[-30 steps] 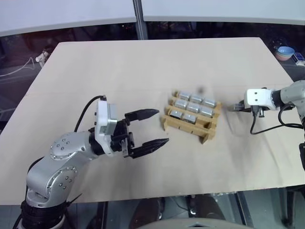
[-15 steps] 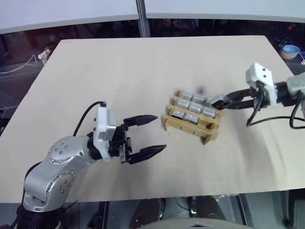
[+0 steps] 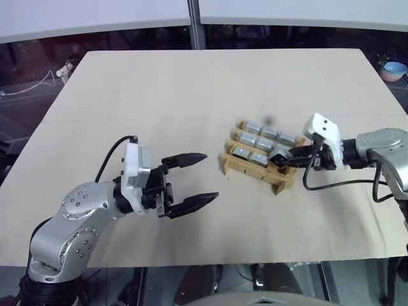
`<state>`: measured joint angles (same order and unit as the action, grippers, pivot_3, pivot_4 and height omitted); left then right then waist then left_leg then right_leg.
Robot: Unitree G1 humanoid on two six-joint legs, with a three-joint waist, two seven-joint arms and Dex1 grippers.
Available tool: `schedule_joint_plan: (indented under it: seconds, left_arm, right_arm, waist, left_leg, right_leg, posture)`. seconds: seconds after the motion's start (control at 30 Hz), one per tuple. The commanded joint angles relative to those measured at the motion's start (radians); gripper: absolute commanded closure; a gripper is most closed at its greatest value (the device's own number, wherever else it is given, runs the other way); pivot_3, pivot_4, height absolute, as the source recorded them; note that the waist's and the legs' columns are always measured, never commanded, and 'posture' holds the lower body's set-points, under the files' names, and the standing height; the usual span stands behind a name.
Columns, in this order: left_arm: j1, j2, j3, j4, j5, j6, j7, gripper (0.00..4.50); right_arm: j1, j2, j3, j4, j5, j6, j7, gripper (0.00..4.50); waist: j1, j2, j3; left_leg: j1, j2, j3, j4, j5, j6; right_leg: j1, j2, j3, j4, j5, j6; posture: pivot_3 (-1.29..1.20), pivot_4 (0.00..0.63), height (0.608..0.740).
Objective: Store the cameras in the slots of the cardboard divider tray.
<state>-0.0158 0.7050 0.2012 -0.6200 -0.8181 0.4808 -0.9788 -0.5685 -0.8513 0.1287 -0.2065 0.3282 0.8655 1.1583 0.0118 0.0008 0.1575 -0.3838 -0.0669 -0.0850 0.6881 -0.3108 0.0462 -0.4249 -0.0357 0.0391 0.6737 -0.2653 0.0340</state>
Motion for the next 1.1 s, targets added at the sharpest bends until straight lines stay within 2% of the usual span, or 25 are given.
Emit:
schedule_joint_plan:
  seconds: [0.03,0.17,0.5,0.6,0.67,0.77,0.9,0.97,1.1]
  left_arm:
    - [0.009,0.011,0.026,-0.022,-0.006,-0.022,0.000,0.00]
    - [0.010,0.010,0.022,-0.024,-0.004,-0.027,0.003,0.00]
    - [0.009,0.011,0.013,-0.028,0.007,-0.033,0.001,0.00]
    - [0.013,0.011,0.014,-0.031,0.008,-0.033,0.002,0.00]
    - [0.012,0.012,0.016,-0.030,0.005,-0.028,0.005,0.00]
    - [0.004,0.010,0.025,-0.027,-0.012,-0.006,0.034,0.00]
    - [-0.063,0.017,0.025,-0.004,-0.005,0.052,0.136,0.00]
    - [-0.102,0.044,0.031,0.029,-0.004,0.069,0.127,0.00]
    - [-0.133,0.156,0.088,0.106,-0.083,0.151,0.028,0.00]
  right_arm:
    - [0.015,-0.040,-0.007,-0.049,0.026,-0.001,0.018,3.79]
    - [0.021,-0.078,0.028,-0.054,0.016,-0.012,0.035,3.79]
    - [-0.034,-0.068,0.134,-0.007,-0.052,-0.048,0.014,3.79]
    - [-0.038,-0.070,0.119,-0.019,-0.031,-0.044,0.025,2.26]
    - [-0.017,-0.080,0.045,-0.062,0.015,-0.054,0.031,1.37]
    - [0.039,-0.043,-0.125,-0.093,0.078,-0.165,-0.011,1.37]
    - [0.120,-0.024,-0.321,-0.015,0.171,-0.312,0.049,1.37]
    - [0.138,-0.063,-0.371,0.055,0.172,-0.371,0.097,1.37]
    - [0.243,-0.211,-0.474,0.115,0.221,-0.358,0.246,1.37]
  waist:
    - [0.000,0.000,0.000]
    - [0.001,0.000,0.000]
    - [0.002,0.000,0.000]
    - [0.002,0.000,0.000]
    - [0.001,0.000,0.000]
    - [0.003,-0.001,0.000]
    - [0.004,-0.002,0.000]
    - [0.002,-0.002,0.000]
    - [0.002,-0.001,0.000]
  left_leg:
    - [0.000,0.000,0.000,0.000,0.000,0.000]
    - [0.000,0.000,0.000,0.000,0.000,0.000]
    - [0.000,0.000,0.000,0.000,0.000,0.000]
    - [0.000,0.000,-0.001,-0.001,0.000,0.000]
    - [0.000,0.000,0.000,-0.001,0.000,0.000]
    - [-0.001,0.000,-0.001,-0.001,0.000,0.000]
    - [0.000,0.000,-0.001,-0.001,0.000,0.000]
    - [0.001,0.000,-0.001,-0.001,0.000,0.000]
    - [0.001,0.000,-0.001,-0.001,0.000,0.000]
  right_leg:
    - [0.000,0.000,0.000,0.000,0.000,0.000]
    - [0.000,0.000,0.000,0.000,0.000,0.000]
    - [0.000,0.000,-0.001,-0.002,0.000,0.000]
    - [0.000,0.000,-0.001,-0.002,0.000,0.000]
    - [0.000,0.000,0.000,-0.002,0.000,0.000]
    - [0.000,0.000,-0.001,-0.002,0.000,0.000]
    - [0.002,0.000,-0.002,-0.002,0.000,0.000]
    - [0.003,0.000,-0.001,-0.002,0.000,0.000]
    - [0.002,0.000,-0.001,-0.002,0.000,0.000]
  posture:
    - [0.00,0.150,0.740]
    - [0.00,0.150,0.740]
    - [0.00,0.150,0.740]
    - [0.00,0.150,0.740]
    - [0.00,0.150,0.740]
    - [0.00,0.150,0.740]
    - [0.00,0.150,0.740]
    - [0.00,0.150,0.740]
    - [0.00,0.150,0.740]
